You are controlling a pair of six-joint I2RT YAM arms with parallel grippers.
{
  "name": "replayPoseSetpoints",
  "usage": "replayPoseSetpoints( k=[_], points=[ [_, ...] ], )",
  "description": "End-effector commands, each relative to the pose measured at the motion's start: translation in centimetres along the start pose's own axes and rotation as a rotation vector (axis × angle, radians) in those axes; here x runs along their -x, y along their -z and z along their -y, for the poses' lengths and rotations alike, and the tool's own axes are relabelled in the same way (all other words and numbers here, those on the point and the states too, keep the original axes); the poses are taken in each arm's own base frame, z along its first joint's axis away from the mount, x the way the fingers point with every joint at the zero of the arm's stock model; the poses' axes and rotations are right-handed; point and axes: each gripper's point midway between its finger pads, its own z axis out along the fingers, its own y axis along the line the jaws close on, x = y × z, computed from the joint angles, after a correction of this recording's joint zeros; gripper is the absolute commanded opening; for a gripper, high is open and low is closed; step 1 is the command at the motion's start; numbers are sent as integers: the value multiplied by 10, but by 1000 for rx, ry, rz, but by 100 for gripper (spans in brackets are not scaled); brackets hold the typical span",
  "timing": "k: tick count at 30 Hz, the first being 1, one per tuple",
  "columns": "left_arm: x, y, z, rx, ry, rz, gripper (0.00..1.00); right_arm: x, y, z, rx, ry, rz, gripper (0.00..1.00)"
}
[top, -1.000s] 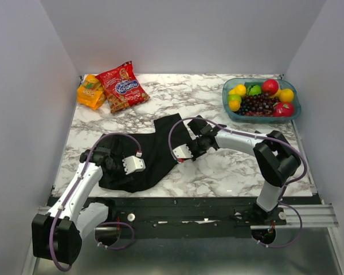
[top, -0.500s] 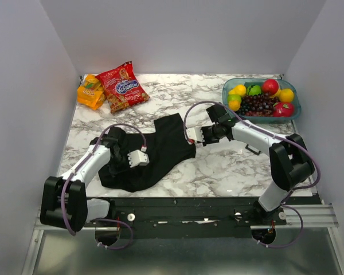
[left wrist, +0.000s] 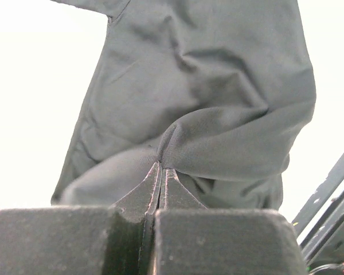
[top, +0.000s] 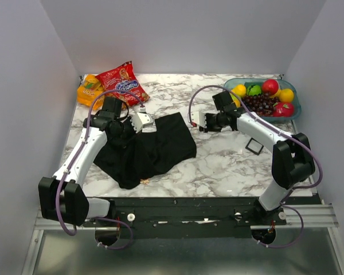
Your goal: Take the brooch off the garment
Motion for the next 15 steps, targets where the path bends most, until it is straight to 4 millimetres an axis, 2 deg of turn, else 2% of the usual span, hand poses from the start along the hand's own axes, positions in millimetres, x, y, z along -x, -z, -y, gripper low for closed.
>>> replayPoseSetpoints(
  k=[1, 2, 3, 4, 5, 7, 8, 10, 11, 12, 15],
  points=[
    [-8, -10, 0, 22, 130, -17, 0, 24, 12, 6, 7, -88, 119, 55],
    [-13, -11, -1, 39, 161, -36, 0, 43, 28, 10, -35, -46, 180, 68],
    [-17, -12, -2, 55, 186, -46, 0, 56, 32, 4, -30, -25, 230, 71],
    [-16, -13, -6, 75, 200, -36, 0, 65, 36, 0, -33, -2, 254, 71],
    [-14, -13, -8, 81, 216, -25, 0, 75, 33, -15, -2, 36, 276, 71],
    [-3, -17, -14, 93, 272, 19, 0, 96, 40, -31, 21, 82, 334, 70],
    [4, -17, -17, 100, 300, 40, 0, 108, 33, -51, 70, 110, 353, 69],
    [27, -11, -33, 131, 383, 107, 0, 122, 27, -72, 119, 142, 374, 67],
    [36, -7, -38, 139, 403, 136, 0, 136, 22, -87, 156, 168, 396, 67],
    [50, 1, -46, 155, 412, 179, 0, 141, 17, -96, 179, 170, 407, 67],
    [70, 12, -70, 195, 456, 246, 0, 165, -1, -107, 211, 162, 446, 69]
  ],
)
